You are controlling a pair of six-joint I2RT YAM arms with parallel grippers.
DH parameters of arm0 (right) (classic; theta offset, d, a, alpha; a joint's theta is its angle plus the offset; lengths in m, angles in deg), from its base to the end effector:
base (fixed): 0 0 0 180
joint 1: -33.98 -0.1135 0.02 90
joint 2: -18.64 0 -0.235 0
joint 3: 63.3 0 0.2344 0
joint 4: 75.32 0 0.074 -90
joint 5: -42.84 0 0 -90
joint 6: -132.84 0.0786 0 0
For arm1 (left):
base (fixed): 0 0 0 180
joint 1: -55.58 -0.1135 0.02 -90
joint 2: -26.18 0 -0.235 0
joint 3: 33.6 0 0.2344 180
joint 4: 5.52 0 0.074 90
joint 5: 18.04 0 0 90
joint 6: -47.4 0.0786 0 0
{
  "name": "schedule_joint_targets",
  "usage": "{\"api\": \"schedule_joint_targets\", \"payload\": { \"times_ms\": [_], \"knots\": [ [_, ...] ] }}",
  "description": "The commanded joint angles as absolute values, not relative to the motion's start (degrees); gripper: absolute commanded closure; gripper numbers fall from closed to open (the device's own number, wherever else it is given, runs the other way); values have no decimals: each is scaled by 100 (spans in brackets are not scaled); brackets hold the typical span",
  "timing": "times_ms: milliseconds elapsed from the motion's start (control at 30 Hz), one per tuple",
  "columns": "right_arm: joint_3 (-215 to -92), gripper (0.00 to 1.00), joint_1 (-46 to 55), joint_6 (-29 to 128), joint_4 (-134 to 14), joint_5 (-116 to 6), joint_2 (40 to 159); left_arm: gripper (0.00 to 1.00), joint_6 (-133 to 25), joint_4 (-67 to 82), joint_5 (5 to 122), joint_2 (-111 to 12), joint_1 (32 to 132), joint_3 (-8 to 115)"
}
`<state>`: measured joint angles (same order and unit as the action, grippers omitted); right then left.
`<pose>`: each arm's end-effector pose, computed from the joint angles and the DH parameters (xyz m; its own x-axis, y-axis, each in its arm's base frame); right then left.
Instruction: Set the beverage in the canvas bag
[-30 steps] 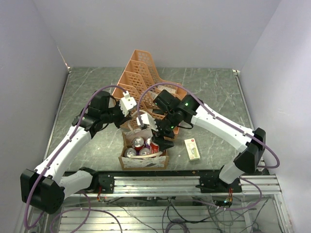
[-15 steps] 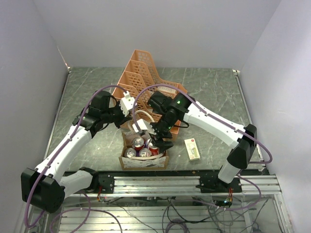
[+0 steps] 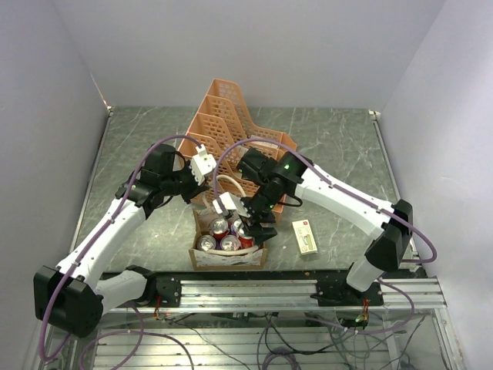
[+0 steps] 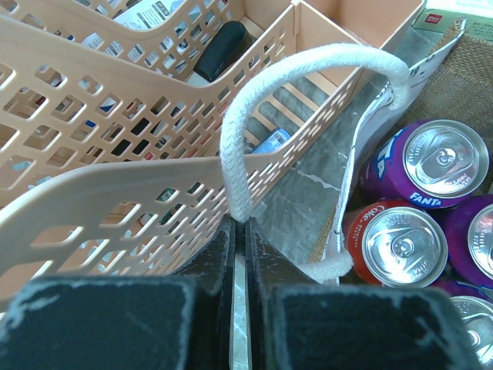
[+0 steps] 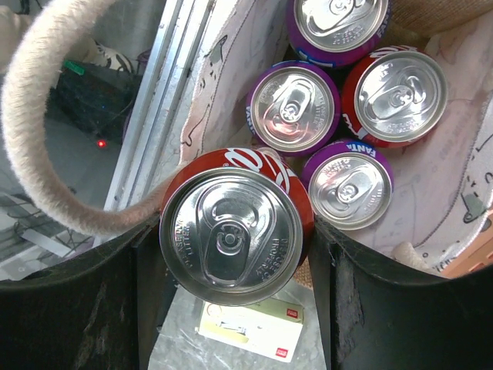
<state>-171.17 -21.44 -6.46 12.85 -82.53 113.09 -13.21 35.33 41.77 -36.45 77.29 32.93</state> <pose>0.1343 0.2749 0.2690 0.2174 -0.7738 -0.5949 -0.9093 -0.3822 0.1648 0.2262 -0.1326 0.2528 -0.1465 0.5149 -0.8447 0.8780 0.4611 0.1288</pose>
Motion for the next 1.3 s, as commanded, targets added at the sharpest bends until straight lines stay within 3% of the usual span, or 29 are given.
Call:
{"api": "schedule_joint_targets", "payload": {
  "times_ms": [0,1033,1267],
  "knots": [
    [-16948,100,-2208,-504,1207,-8485,11249,93,-1288,3530,3953,-3651,7764,3457],
    [-16376,100,-2240,-1195,257,-8170,11441,93,-1271,3533,3980,-3609,7757,3427],
    [-16060,94,-2286,-1093,45,-8267,11422,93,-1267,3541,3975,-3626,7763,3450]
  ]
}}
